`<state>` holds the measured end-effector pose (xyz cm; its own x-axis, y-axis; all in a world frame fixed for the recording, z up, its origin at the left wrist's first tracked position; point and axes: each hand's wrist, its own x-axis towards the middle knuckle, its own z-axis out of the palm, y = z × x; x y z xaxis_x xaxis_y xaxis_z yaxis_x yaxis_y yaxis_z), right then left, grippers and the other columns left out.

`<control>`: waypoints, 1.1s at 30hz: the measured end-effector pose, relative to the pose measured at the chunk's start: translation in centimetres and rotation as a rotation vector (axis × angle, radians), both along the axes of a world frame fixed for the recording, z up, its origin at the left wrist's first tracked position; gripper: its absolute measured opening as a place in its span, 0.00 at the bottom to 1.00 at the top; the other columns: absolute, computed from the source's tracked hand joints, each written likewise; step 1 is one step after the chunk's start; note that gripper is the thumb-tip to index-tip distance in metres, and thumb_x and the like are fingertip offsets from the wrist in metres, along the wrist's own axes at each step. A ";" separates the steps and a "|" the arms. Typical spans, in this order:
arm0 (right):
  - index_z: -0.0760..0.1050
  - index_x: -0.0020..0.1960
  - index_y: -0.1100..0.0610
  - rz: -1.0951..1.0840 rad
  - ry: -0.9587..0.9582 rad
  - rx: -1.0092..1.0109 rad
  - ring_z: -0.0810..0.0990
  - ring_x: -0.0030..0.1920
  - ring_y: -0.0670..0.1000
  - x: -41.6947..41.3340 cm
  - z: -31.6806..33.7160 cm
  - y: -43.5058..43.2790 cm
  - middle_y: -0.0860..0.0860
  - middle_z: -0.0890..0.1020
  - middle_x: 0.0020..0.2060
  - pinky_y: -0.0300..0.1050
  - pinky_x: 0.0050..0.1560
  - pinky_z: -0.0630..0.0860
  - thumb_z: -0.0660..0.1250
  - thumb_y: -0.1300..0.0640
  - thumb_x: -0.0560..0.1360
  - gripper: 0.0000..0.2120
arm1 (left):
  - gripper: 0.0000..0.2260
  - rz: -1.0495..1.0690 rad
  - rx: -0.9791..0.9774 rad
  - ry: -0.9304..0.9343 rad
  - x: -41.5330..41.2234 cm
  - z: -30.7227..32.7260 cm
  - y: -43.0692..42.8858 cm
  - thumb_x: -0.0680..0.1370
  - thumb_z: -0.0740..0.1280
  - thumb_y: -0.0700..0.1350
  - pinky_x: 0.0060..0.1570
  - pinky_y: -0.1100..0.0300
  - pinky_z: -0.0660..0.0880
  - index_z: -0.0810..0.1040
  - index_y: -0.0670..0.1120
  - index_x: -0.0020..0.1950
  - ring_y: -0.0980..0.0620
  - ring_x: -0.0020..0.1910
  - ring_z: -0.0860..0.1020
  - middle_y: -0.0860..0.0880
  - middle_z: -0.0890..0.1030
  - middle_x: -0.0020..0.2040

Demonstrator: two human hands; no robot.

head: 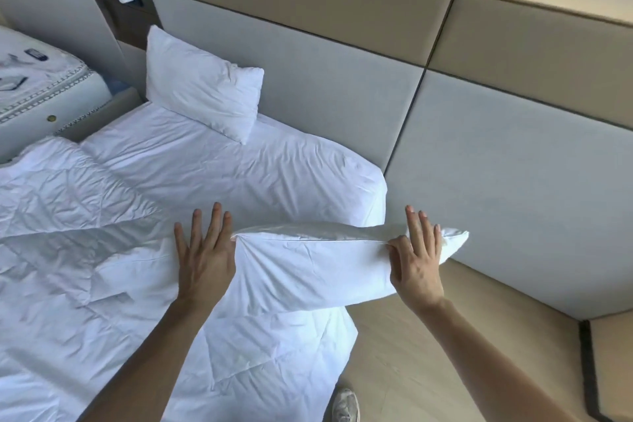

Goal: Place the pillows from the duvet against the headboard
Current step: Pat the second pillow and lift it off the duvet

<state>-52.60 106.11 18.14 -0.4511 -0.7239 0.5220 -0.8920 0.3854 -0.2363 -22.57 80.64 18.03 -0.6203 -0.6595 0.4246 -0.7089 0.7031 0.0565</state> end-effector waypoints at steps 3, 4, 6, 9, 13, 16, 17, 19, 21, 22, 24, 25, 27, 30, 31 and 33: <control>0.75 0.46 0.61 0.019 0.000 -0.006 0.58 0.78 0.66 -3.9 0.6 -1.9 0.63 0.63 0.78 0.71 0.75 0.55 0.62 0.66 0.75 0.04 | 0.20 0.038 -0.007 0.008 -3.5 0.6 -1.1 0.84 0.56 0.45 0.71 0.29 0.57 0.73 0.37 0.72 0.32 0.75 0.67 0.40 0.67 0.78; 0.75 0.46 0.61 0.031 0.000 -0.014 0.59 0.78 0.66 -5.0 0.8 -2.6 0.63 0.64 0.77 0.70 0.75 0.55 0.62 0.66 0.76 0.04 | 0.20 0.048 -0.001 0.003 -4.7 0.7 -1.7 0.84 0.56 0.45 0.71 0.29 0.57 0.73 0.37 0.72 0.32 0.74 0.67 0.40 0.67 0.78; 0.74 0.47 0.60 0.058 -0.020 -0.036 0.64 0.76 0.65 -6.9 1.0 -4.0 0.63 0.69 0.74 0.69 0.75 0.57 0.62 0.65 0.77 0.04 | 0.20 0.061 0.010 0.008 -6.6 0.8 -3.0 0.84 0.56 0.45 0.71 0.29 0.58 0.73 0.37 0.72 0.32 0.73 0.69 0.40 0.68 0.77; 0.76 0.49 0.60 0.109 -0.073 -0.050 0.79 0.65 0.60 -9.8 0.8 -6.3 0.59 0.81 0.62 0.63 0.74 0.63 0.59 0.63 0.79 0.07 | 0.20 0.071 -0.001 0.036 -9.3 0.6 -5.5 0.84 0.55 0.45 0.71 0.29 0.59 0.74 0.37 0.71 0.33 0.70 0.73 0.39 0.71 0.75; 0.76 0.51 0.60 0.126 -0.110 -0.020 0.82 0.56 0.59 -13.2 -0.3 -10.3 0.58 0.83 0.57 0.57 0.70 0.70 0.58 0.63 0.79 0.09 | 0.19 0.065 -0.040 0.052 -12.7 0.3 -9.4 0.84 0.56 0.45 0.72 0.30 0.58 0.75 0.36 0.69 0.33 0.69 0.74 0.39 0.72 0.74; 0.76 0.52 0.61 0.145 -0.083 0.052 0.80 0.63 0.58 -15.4 -0.8 -13.5 0.60 0.80 0.62 0.63 0.71 0.69 0.56 0.63 0.80 0.10 | 0.19 0.081 -0.043 0.056 -15.1 -0.3 -12.6 0.84 0.56 0.45 0.71 0.31 0.58 0.75 0.36 0.69 0.33 0.69 0.74 0.39 0.73 0.74; 0.76 0.52 0.61 0.141 -0.082 0.079 0.78 0.66 0.58 -16.0 -1.0 -14.6 0.61 0.79 0.65 0.64 0.72 0.67 0.56 0.63 0.80 0.10 | 0.19 0.082 -0.035 0.064 -15.8 -0.4 -13.9 0.84 0.56 0.45 0.71 0.31 0.58 0.75 0.36 0.69 0.33 0.69 0.74 0.39 0.73 0.74; 0.76 0.52 0.61 0.126 -0.109 0.095 0.72 0.71 0.58 -17.2 -1.3 -16.7 0.61 0.74 0.70 0.65 0.74 0.62 0.55 0.62 0.81 0.11 | 0.19 0.072 -0.022 0.053 -17.4 -1.0 -16.4 0.85 0.55 0.45 0.71 0.31 0.59 0.75 0.36 0.69 0.33 0.68 0.74 0.38 0.73 0.74; 0.76 0.52 0.61 0.129 -0.100 0.071 0.71 0.72 0.60 -18.6 -1.6 -18.8 0.61 0.73 0.71 0.66 0.75 0.61 0.55 0.62 0.81 0.11 | 0.19 0.077 -0.034 0.031 -19.0 -1.6 -18.9 0.85 0.55 0.45 0.70 0.30 0.59 0.75 0.36 0.69 0.33 0.68 0.75 0.39 0.73 0.74; 0.75 0.52 0.61 0.130 -0.100 0.064 0.71 0.71 0.60 -19.5 -1.7 -20.1 0.61 0.73 0.70 0.66 0.74 0.62 0.56 0.62 0.80 0.10 | 0.19 0.078 -0.027 0.026 -19.9 -1.9 -20.2 0.85 0.55 0.45 0.70 0.30 0.60 0.75 0.36 0.69 0.33 0.68 0.75 0.39 0.73 0.74; 0.75 0.52 0.61 0.098 -0.101 0.048 0.72 0.71 0.62 -21.1 -1.9 -22.5 0.61 0.74 0.70 0.67 0.74 0.63 0.57 0.64 0.79 0.08 | 0.19 0.062 -0.025 0.005 -22.0 -2.2 -23.1 0.85 0.54 0.45 0.70 0.30 0.60 0.75 0.36 0.69 0.33 0.67 0.75 0.39 0.73 0.73; 0.76 0.52 0.61 0.077 -0.100 0.041 0.72 0.70 0.62 -21.6 -2.2 -23.3 0.61 0.74 0.70 0.66 0.74 0.63 0.58 0.64 0.79 0.08 | 0.19 0.051 -0.034 0.003 -23.0 -2.3 -24.4 0.85 0.54 0.45 0.70 0.30 0.60 0.75 0.36 0.69 0.33 0.67 0.75 0.39 0.73 0.73; 0.77 0.50 0.62 0.046 -0.115 0.017 0.73 0.70 0.63 -23.0 -2.9 -25.3 0.60 0.74 0.69 0.65 0.74 0.63 0.58 0.63 0.79 0.09 | 0.19 0.027 -0.042 -0.016 -25.5 -2.6 -27.3 0.85 0.55 0.45 0.70 0.30 0.62 0.76 0.36 0.68 0.33 0.66 0.76 0.39 0.74 0.72; 0.76 0.48 0.63 0.008 -0.137 -0.023 0.73 0.69 0.64 -25.0 -3.5 -28.2 0.61 0.75 0.67 0.65 0.74 0.64 0.57 0.63 0.79 0.09 | 0.19 0.014 -0.039 -0.056 -29.3 -3.3 -31.2 0.85 0.54 0.45 0.69 0.29 0.63 0.75 0.36 0.68 0.34 0.66 0.76 0.39 0.74 0.72; 0.76 0.48 0.63 0.001 -0.147 -0.027 0.73 0.69 0.65 -25.6 -3.7 -29.3 0.61 0.75 0.66 0.65 0.74 0.64 0.57 0.64 0.79 0.09 | 0.19 0.016 -0.029 -0.072 -30.5 -3.6 -32.7 0.85 0.54 0.45 0.69 0.29 0.63 0.75 0.36 0.68 0.34 0.66 0.76 0.39 0.74 0.72; 0.76 0.48 0.63 0.003 -0.162 -0.035 0.73 0.69 0.66 -26.7 -4.2 -31.2 0.62 0.75 0.66 0.65 0.73 0.64 0.58 0.64 0.79 0.08 | 0.19 0.027 -0.003 -0.102 -33.0 -4.1 -35.4 0.85 0.54 0.45 0.69 0.30 0.63 0.75 0.37 0.68 0.34 0.66 0.76 0.39 0.75 0.72</control>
<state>-79.27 74.93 13.98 -0.5291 -0.7082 0.4674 -0.8424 0.3719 -0.3900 -55.61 45.20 13.92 -0.6428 -0.6751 0.3620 -0.7292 0.6840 -0.0194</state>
